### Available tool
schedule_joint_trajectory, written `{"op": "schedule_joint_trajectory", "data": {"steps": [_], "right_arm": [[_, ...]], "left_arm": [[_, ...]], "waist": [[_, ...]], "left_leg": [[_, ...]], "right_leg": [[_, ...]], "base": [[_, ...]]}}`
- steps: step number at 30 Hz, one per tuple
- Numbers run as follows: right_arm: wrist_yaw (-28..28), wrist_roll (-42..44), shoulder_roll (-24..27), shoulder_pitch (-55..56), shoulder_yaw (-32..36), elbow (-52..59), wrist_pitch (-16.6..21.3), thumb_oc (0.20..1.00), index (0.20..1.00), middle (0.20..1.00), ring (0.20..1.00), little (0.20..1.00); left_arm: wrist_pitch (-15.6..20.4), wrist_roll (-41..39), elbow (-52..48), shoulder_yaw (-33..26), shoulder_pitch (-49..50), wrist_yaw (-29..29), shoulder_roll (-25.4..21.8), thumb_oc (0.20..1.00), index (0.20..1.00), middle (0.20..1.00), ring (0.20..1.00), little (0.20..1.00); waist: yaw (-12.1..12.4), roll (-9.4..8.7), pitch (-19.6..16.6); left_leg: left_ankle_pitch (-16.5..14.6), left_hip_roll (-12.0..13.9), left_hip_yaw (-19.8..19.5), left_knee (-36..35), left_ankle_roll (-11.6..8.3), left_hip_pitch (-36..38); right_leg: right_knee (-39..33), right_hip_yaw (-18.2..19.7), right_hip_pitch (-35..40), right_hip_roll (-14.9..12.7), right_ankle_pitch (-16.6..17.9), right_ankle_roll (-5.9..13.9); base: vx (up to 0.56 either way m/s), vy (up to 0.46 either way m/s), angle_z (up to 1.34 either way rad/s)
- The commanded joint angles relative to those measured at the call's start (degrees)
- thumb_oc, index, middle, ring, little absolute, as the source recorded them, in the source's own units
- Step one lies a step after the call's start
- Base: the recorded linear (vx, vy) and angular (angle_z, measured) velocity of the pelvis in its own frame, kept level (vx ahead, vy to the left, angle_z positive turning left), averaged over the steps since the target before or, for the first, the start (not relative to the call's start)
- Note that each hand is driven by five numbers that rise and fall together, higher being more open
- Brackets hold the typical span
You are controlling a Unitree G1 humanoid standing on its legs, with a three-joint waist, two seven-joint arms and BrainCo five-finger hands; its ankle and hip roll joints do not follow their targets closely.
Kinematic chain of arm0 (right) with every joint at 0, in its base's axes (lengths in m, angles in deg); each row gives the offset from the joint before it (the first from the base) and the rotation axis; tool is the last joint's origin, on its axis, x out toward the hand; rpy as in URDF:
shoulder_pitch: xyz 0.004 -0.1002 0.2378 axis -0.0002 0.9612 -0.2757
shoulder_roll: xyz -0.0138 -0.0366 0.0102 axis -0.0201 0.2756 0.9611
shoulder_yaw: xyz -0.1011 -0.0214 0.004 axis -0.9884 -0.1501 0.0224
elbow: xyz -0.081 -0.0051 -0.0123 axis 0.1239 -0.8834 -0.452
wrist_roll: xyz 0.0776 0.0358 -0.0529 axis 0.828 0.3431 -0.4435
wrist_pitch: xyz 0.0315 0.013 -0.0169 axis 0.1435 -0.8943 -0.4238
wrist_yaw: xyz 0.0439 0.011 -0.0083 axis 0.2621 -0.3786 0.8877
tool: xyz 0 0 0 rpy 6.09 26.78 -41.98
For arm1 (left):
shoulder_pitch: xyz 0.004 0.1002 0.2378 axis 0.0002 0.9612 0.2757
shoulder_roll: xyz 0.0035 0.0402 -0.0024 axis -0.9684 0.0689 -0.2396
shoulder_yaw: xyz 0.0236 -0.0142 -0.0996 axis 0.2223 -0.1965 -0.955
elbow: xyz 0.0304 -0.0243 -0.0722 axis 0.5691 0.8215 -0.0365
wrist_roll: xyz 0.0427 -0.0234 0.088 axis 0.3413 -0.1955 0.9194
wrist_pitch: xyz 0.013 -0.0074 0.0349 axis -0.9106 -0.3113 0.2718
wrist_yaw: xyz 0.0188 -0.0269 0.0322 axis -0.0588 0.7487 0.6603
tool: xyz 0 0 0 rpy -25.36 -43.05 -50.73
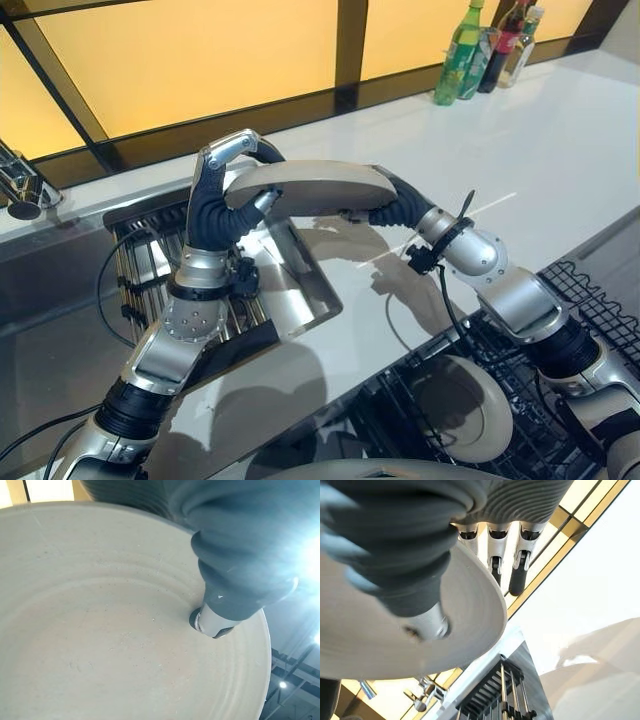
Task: Pick up plates and place into dishwasher.
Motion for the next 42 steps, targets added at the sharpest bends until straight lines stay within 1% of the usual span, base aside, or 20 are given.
{"op": "schedule_joint_trajectory", "data": {"steps": [1,6,9,11,13,18,22,23,24,25,26,28,32,42], "right_arm": [[-2.3,2.99,-1.74,-4.36,-2.48,1.32,3.36,0.2,0.2,0.2,0.2,0.2],[-6.58,4.84,-4.06,-4.15,-1.56,0.81,6.41,0.2,0.2,0.2,0.2,0.2],[-8.62,6.17,-6.25,-3.84,-0.47,0.9,9.97,0.2,0.2,0.2,0.2,0.2],[-9.83,7.81,-7.39,-3.44,0.1,1.02,11.12,0.2,0.2,0.2,0.2,0.2],[-11.27,7.94,-8.41,-2.67,0.74,1.03,13.21,0.2,0.2,0.2,0.2,0.2],[-14.29,10.37,-9.84,-0.18,3.2,1.93,16.08,0.2,0.2,0.2,0.2,0.2],[-16.85,10.56,-10.87,2.02,5.19,1.83,17.81,0.2,0.2,0.2,0.2,0.2],[-17.3,10.54,-11.04,2.61,5.72,1.79,18.03,0.2,0.2,0.2,0.2,0.2],[-18.02,10.51,-11.09,3.19,6.14,1.81,18.42,0.2,0.2,0.2,0.2,0.2],[-18.72,10.56,-11.05,3.7,6.65,1.86,18.55,0.2,0.2,0.2,0.2,0.2],[-19.23,10.51,-10.97,4.16,7.16,1.76,18.92,0.2,0.2,0.2,0.2,0.2],[-19.93,10.09,-10.49,5.43,8.78,1.55,19.42,0.2,0.2,0.2,0.2,0.2],[-22.09,7.88,-9.57,7.66,11.34,1.16,19.64,0.2,0.2,0.2,0.2,0.2],[-22.63,6.95,-6.72,14.75,18.42,0.63,20.79,0.2,0.2,0.2,0.2,0.2]], "left_arm": [[3.03,-0.25,-2.31,2.99,-5.44,0.53,1.14,0.2,0.2,0.2,0.2,0.2],[2.89,-0.92,-2.09,3.46,-5.48,0.08,1.52,0.2,0.2,0.2,0.2,0.2],[2.72,-1.68,-1.79,3.81,-5.43,-0.1,2.03,0.2,0.2,0.2,0.2,0.2],[2.91,-2.17,-1.37,4.01,-5.29,-0.32,2.34,0.2,0.2,0.2,0.2,0.2],[2.71,-2.66,-1.35,4.04,-5.06,-0.65,2.57,0.2,0.2,0.2,0.2,0.2],[2.0,-4.68,-1.31,3.73,-3.97,-1.3,2.96,0.2,0.2,0.2,0.2,0.2],[0.49,-6.84,-0.56,2.73,-2.43,-1.12,3.6,0.2,0.2,0.2,0.2,0.2],[-0.2,-7.25,-0.33,2.35,-2.02,-1.18,3.82,0.398,0.398,0.398,0.398,0.398],[-0.75,-7.8,-0.08,1.97,-1.59,-1.23,3.9,0.561,0.561,0.561,0.561,0.561],[-1.06,-7.88,0.21,1.65,-1.25,-0.79,3.91,0.837,0.837,0.837,0.837,0.837],[-1.12,-7.84,0.47,1.32,-0.88,-0.38,3.8,1.0,1.0,1.0,1.0,1.0],[-1.44,-8.42,0.9,-0.08,-0.1,-0.12,3.49,1.0,1.0,1.0,1.0,1.0],[-2.02,-7.62,1.29,-2.92,0.86,2.12,2.76,1.0,1.0,1.0,1.0,1.0],[-4.07,-4.85,3.25,-10.18,3.28,6.21,1.19,1.0,1.0,1.0,1.0,1.0]], "waist": [[0.77,-0.71,-4.08],[0.97,-0.53,-4.09],[0.88,-0.19,-4.14],[0.87,0.01,-4.19],[0.82,0.18,-4.28],[0.54,0.6,-4.39],[0.31,0.88,-4.38],[0.24,0.94,-4.39],[0.22,0.98,-4.37],[0.15,1.03,-4.35],[0.1,1.06,-4.36],[-0.06,1.12,-4.46],[-0.57,1.31,-4.63],[-2.71,1.57,-5.39]], "left_leg": [[-1.1,-1.61,0.33,-0.6,1.55,-1.22],[-1.06,-1.58,0.36,-0.6,1.6,-1.24],[-1.09,-1.59,0.47,-0.6,1.69,-1.2],[-1.14,-1.55,0.56,-0.6,1.72,-1.18],[-1.2,-1.5,0.7,-0.6,1.74,-1.13],[-1.28,-1.3,1.13,-0.6,1.77,-1.12],[-1.26,-1.11,1.65,-0.57,1.69,-1.03],[-1.24,-1.09,1.76,-0.56,1.69,-1.01],[-1.26,-1.04,1.89,-0.55,1.68,-0.98],[-1.27,-0.98,2.03,-0.53,1.67,-0.98],[-1.28,-0.95,2.11,-0.51,1.66,-0.95],[-1.31,-0.88,2.32,-0.55,1.66,-0.88],[-1.34,-0.79,2.91,-0.59,1.59,-0.75],[-1.9,-0.42,4.97,-0.6,1.61,-0.14]], "right_leg": [[7.81,0.65,-0.88,-2.91,-5.31,3.92],[7.8,0.31,-0.84,-2.99,-5.23,3.94],[7.83,0.33,-0.95,-3.03,-5.19,3.97],[7.82,0.34,-0.97,-3.07,-5.19,4.0],[7.71,0.37,-0.96,-3.1,-5.14,4.05],[7.51,0.43,-1.04,-3.13,-5.04,4.1],[7.42,0.4,-1.0,-3.17,-4.95,4.1],[7.33,0.43,-0.95,-3.19,-4.92,4.1],[7.28,0.42,-0.9,-3.22,-4.89,4.1],[7.28,0.41,-0.9,-3.25,-4.9,4.1],[7.3,0.44,-0.9,-3.26,-4.9,4.11],[7.29,0.47,-0.9,-3.35,-4.87,4.14],[7.26,0.53,-0.96,-3.53,-4.75,4.27],[7.47,1.36,-1.39,-4.25,-4.63,4.72]], "base": [[0.0,0.0,0.0],[0.0,0.0,0.0],[0.0,0.0,0.0],[0.0,0.0,0.0],[0.0,0.0,0.0],[0.0,0.0,0.0],[0.0,0.0,0.0],[0.0,0.0,0.0],[0.0,0.0,0.0],[0.0,0.0,0.0],[0.0,0.0,0.0],[0.0,0.0,0.0],[0.0,0.0,0.0],[0.04,-0.003,-0.04]]}}
